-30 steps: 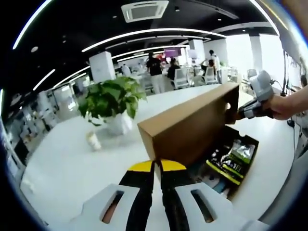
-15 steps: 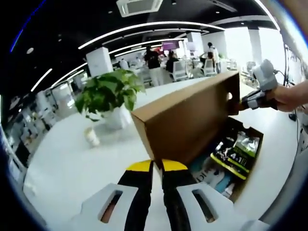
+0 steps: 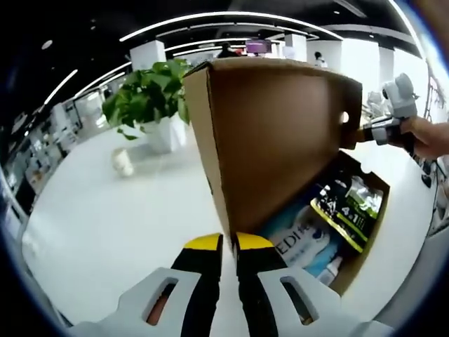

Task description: Operate the shoe box by opening the lid, removing the specified soft item, and placing it in the target area until the item is outside and the box remains undamaged.

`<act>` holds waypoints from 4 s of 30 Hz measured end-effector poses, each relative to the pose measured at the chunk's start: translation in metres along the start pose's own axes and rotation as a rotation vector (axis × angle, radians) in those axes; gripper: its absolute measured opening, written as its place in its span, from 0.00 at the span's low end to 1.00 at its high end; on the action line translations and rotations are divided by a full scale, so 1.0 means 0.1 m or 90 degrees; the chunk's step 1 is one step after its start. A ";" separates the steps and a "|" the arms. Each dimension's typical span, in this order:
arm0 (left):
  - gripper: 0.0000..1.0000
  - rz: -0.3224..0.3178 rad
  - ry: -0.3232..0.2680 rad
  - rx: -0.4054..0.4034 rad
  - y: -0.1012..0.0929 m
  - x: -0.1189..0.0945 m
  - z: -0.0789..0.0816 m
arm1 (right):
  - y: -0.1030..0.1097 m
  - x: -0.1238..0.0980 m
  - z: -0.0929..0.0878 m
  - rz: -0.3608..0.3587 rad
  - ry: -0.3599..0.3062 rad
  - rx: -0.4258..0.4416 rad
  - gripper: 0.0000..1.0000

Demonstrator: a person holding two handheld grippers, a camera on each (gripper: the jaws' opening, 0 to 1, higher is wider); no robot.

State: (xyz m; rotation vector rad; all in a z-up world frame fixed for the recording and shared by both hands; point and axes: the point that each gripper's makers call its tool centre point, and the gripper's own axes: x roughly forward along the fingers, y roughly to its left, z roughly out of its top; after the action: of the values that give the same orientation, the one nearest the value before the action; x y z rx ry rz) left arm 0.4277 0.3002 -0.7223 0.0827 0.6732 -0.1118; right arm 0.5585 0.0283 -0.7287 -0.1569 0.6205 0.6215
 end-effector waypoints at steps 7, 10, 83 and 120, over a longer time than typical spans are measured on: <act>0.02 0.001 -0.005 -0.021 0.03 0.02 0.04 | 0.01 0.01 0.02 -0.001 -0.003 0.007 0.00; 0.01 0.000 -0.007 -0.022 0.05 0.04 0.07 | 0.01 0.03 0.03 -0.002 -0.003 0.004 0.00; 0.02 0.001 0.029 -0.077 0.24 0.45 0.24 | -0.10 0.41 -0.12 -0.004 0.077 0.029 0.00; 0.04 -0.008 0.059 -0.081 0.28 0.60 0.21 | -0.09 0.33 -0.22 0.000 0.096 0.049 0.04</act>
State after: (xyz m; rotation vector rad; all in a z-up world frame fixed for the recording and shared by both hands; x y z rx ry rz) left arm 0.4910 0.3213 -0.7424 -0.0381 0.7715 -0.0768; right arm 0.5741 0.0310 -0.7663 -0.1328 0.7886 0.5889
